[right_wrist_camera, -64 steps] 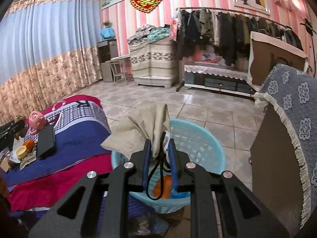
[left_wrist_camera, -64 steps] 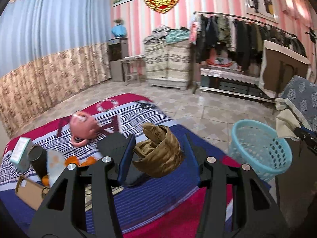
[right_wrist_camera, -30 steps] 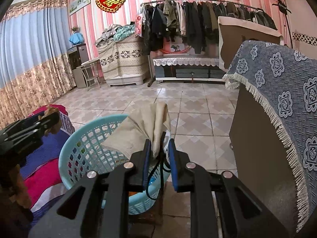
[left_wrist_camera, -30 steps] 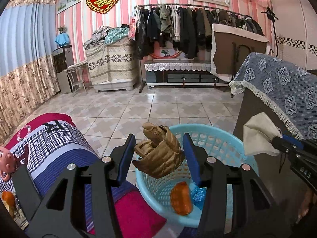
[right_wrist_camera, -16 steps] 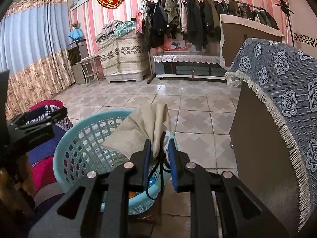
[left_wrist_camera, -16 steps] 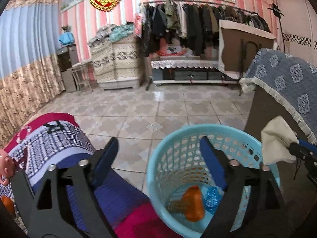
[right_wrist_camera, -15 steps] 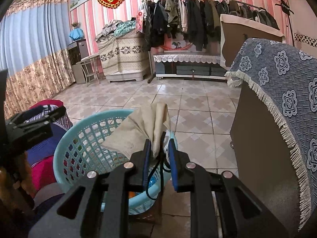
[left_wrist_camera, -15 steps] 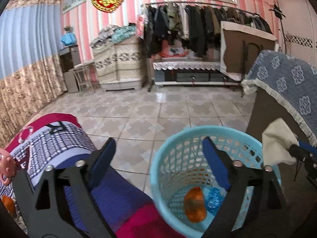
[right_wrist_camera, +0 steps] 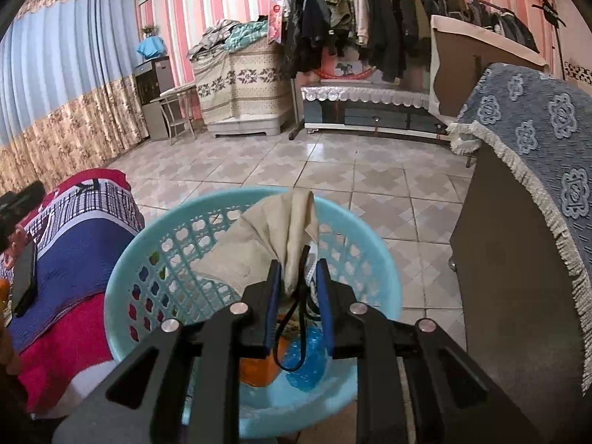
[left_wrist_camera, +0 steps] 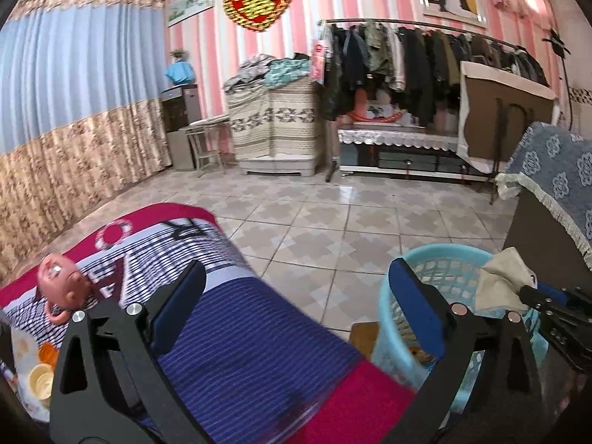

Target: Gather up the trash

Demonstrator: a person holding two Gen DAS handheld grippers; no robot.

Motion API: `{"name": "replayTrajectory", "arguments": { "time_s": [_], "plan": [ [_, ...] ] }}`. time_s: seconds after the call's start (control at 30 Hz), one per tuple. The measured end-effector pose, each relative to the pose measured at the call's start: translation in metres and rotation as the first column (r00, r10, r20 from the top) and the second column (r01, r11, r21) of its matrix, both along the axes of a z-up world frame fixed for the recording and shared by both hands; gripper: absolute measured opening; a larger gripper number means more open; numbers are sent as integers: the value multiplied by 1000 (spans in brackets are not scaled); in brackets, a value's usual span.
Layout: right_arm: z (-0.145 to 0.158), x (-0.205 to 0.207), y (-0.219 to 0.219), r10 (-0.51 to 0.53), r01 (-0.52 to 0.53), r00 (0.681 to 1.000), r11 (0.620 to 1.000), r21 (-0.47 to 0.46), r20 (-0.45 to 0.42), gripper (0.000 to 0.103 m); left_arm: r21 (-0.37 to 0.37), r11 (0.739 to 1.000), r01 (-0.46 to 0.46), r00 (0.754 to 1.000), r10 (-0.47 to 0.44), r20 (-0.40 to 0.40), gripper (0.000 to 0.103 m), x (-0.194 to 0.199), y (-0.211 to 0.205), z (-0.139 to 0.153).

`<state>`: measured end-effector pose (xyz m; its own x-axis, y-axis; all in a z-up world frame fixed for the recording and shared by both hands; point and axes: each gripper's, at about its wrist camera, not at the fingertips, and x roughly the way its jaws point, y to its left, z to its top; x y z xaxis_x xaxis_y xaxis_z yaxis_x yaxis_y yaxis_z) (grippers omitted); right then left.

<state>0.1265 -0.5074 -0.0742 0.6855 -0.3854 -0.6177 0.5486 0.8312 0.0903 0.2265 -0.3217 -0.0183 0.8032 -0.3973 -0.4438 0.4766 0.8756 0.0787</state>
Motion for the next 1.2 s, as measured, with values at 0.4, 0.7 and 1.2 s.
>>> {"name": "replayTrajectory", "arguments": {
  "time_s": [0.4,0.7,1.2],
  "plan": [
    [14,8,28,51,-49,998,997,-54,42,91,-32,991,-129,992,129,-10,97,1,68,15],
    [37,-5,45,81,-76,993,995,-64,85,92,-25,980,-198,980,199,4,97,-13,112,22],
    [44,-4,109,195,-189,974,980,-58,119,93,-13,935,-355,935,355,-22,97,-51,221,20]
  ]
}}
